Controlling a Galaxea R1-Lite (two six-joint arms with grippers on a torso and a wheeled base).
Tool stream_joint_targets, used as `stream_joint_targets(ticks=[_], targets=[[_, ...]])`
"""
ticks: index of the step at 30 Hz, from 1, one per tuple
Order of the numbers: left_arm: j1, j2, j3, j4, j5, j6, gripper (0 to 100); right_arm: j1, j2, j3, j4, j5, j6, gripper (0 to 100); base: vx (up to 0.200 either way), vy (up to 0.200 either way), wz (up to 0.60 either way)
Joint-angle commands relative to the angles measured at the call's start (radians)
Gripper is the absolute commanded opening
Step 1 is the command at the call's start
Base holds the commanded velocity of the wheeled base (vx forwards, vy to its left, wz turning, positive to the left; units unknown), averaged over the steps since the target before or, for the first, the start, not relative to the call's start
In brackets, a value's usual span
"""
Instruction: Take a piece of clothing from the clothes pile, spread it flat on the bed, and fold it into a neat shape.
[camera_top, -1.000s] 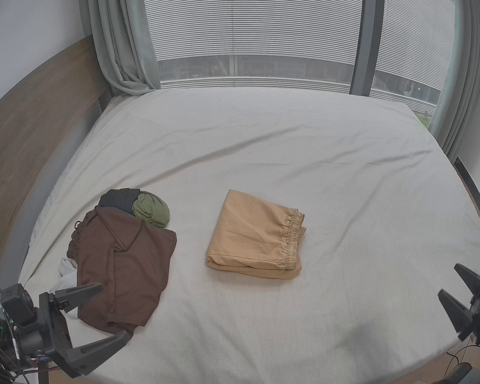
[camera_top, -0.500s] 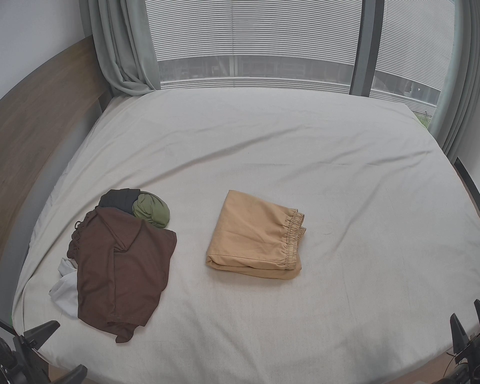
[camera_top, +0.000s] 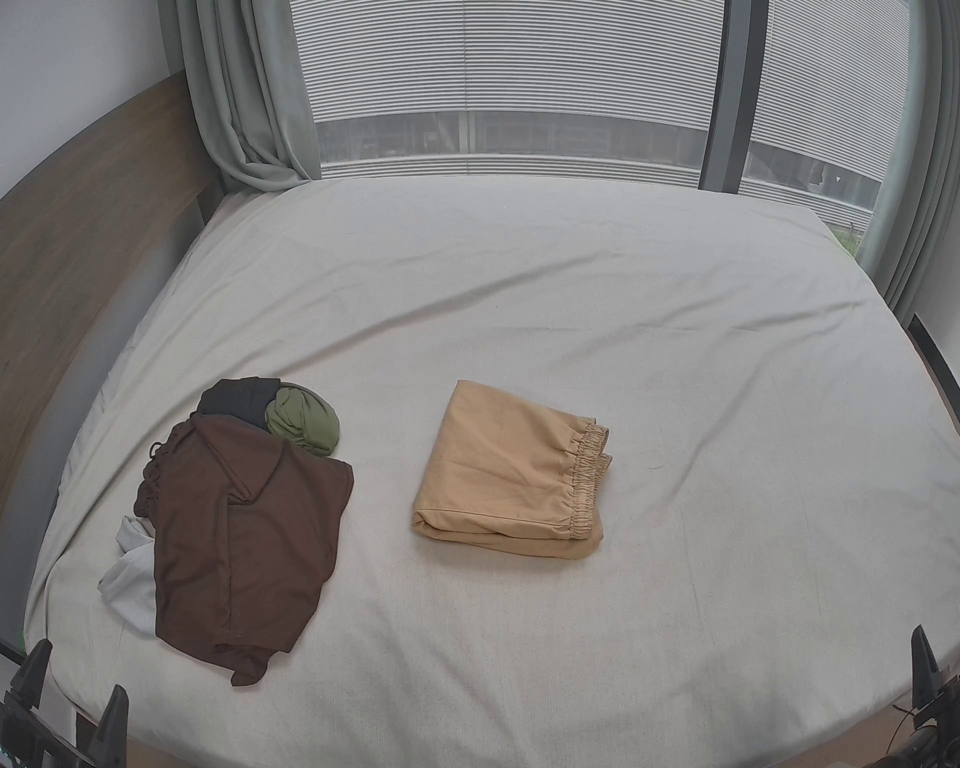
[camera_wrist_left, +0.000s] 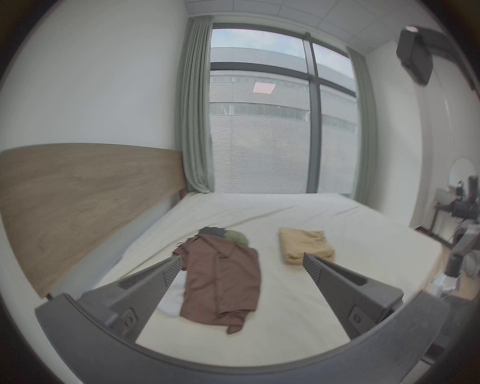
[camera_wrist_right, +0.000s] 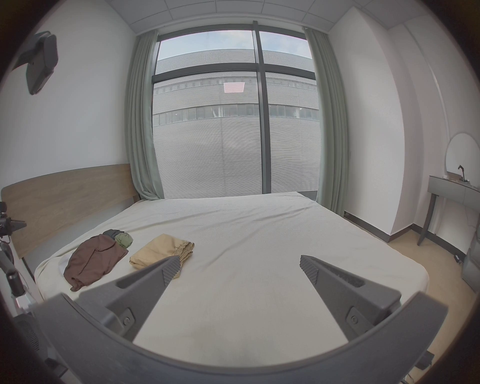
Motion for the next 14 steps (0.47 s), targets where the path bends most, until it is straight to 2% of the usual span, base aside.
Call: stream_joint_targets(ticks=[1, 6, 14], targets=[[0.003, -0.020, 0.015, 0.042, 0.077, 0.020, 100, 0.003, -0.015, 0.018, 0.016, 0.029, -0.025, 100, 0.000, 0.000, 0.00], [-0.003, -0.029, 0.016, 0.032, 0.068, 0.015, 100, -0.001, -0.015, 0.018, 0.024, 0.088, -0.065, 100, 0.000, 0.000, 0.00], [-0.002, -0.032, 0.016, 0.032, 0.070, 0.011, 100, 0.001, -0.015, 0.018, 0.025, 0.089, -0.062, 100, 0.000, 0.000, 0.00]])
